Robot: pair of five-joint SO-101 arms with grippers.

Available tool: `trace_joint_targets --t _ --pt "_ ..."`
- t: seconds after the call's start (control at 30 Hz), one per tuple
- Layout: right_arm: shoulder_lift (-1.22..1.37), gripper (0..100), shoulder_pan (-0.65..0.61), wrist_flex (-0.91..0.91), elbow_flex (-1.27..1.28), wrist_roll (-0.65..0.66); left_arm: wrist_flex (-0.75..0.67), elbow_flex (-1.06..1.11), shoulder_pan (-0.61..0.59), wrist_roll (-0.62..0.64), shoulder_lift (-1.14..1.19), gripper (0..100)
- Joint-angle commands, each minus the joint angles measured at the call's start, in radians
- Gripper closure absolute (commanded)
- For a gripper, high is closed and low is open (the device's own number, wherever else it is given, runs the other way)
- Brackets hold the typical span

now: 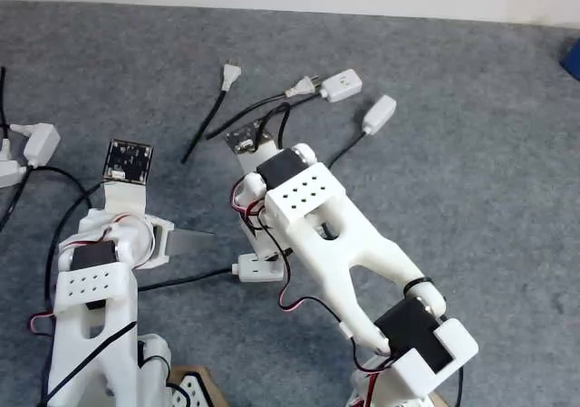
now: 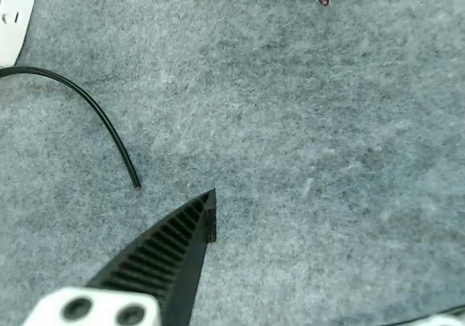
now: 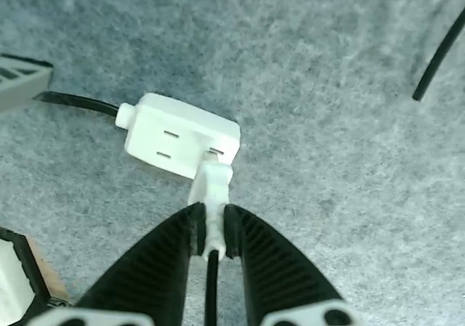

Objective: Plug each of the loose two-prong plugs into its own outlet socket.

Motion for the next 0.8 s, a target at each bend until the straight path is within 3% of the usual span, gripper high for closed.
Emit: trace_joint_targets --t 0.0,0.77 --pt "-0.005 99.3 0.021 0.024 -0.005 0.014 -0.011 -0.007 -0.007 0.000 -0.008 45" --pt "-0.007 99.3 0.010 -0.027 -0.008 0.014 -0.011 -0.007 -0.005 0.002 -0.008 45"
